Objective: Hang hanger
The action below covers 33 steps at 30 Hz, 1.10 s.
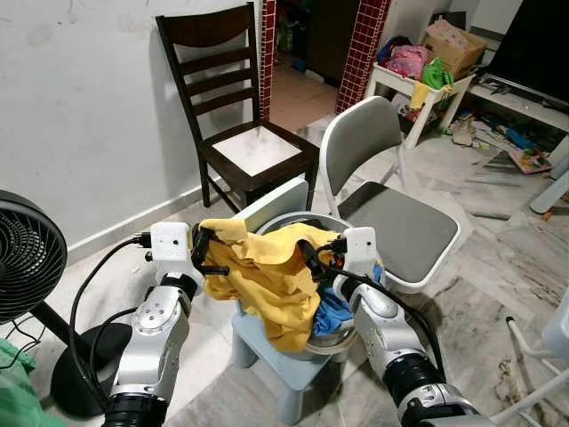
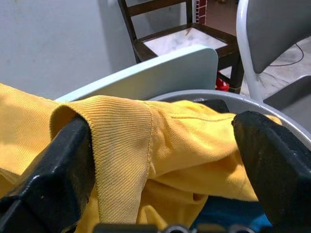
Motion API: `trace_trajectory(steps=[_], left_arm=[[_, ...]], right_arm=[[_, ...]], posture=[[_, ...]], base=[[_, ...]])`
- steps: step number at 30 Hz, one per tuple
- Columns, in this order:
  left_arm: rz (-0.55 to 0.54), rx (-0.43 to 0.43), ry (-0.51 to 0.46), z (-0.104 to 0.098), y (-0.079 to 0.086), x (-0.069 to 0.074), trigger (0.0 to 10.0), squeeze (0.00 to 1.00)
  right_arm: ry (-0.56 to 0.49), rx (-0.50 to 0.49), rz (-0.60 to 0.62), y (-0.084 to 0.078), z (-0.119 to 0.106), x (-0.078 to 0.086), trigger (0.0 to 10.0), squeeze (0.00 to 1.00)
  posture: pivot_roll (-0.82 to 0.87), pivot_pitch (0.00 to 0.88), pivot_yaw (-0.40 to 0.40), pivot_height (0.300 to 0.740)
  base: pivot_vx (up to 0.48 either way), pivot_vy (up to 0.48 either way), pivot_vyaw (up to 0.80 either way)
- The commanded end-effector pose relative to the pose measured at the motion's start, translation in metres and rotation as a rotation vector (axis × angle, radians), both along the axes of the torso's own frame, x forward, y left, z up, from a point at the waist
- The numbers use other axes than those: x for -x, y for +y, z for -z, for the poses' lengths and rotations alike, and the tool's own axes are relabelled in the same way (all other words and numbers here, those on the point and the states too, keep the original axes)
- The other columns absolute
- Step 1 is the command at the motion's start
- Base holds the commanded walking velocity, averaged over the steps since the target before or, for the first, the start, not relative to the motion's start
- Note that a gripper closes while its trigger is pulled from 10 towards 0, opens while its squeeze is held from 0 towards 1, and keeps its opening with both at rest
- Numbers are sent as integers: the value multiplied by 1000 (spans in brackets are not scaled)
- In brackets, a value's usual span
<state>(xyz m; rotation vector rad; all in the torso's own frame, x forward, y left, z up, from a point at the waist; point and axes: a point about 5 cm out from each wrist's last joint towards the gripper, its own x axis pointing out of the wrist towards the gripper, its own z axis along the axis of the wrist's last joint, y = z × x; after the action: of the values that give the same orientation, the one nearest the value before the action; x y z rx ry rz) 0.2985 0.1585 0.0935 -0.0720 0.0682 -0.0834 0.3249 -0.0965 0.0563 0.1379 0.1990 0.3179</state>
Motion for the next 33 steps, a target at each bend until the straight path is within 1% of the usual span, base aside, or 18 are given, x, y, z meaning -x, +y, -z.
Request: trace_trajectory(steps=[1, 6, 10, 21, 29, 30, 31, 32, 33], left_arm=[[-5, -7, -8, -2, 0, -2, 10000, 0], [5, -12, -2, -1, -3, -3, 10000, 0], [8, -15, -2, -2, -4, -4, 10000, 0], [10, -23, 0, -2, -2, -3, 10000, 0], [9, -23, 3, -1, -2, -3, 10000, 0], [12, -23, 4, 0, -3, -3, 10000, 0], [12, -23, 4, 0, -3, -3, 10000, 0], [15, -21, 5, 0, -3, -3, 10000, 0], [17, -19, 6, 0, -3, -3, 10000, 0]], right_arm=[[3, 8, 8, -2, 2, 1, 10000, 129], [3, 14, 31, -9, 2, -1, 10000, 129], [5, 19, 38, -12, 2, -1, 10000, 137], [13, 19, 24, -5, 4, -1, 10000, 133], [10, 29, 24, -8, 3, -3, 10000, 137], [9, 33, 26, -10, 3, -3, 10000, 110], [9, 35, 27, -10, 3, -3, 10000, 110], [7, 39, 28, -11, 3, -3, 10000, 0], [7, 40, 28, -11, 3, -3, 10000, 0]], posture=[[51, 6, -39, 740], [42, 13, -33, 740], [46, 15, -29, 740], [64, 9, -29, 740], [59, 9, -36, 740], [57, 8, -37, 740], [56, 8, -37, 740], [56, 8, -37, 740], [56, 8, -37, 740]], base=[[-251, 0, 0], [-271, 0, 0], [-276, 0, 0], [-277, 0, 0], [-261, 0, 0], [-259, 0, 0], [-259, 0, 0], [-255, 0, 0], [-255, 0, 0]])
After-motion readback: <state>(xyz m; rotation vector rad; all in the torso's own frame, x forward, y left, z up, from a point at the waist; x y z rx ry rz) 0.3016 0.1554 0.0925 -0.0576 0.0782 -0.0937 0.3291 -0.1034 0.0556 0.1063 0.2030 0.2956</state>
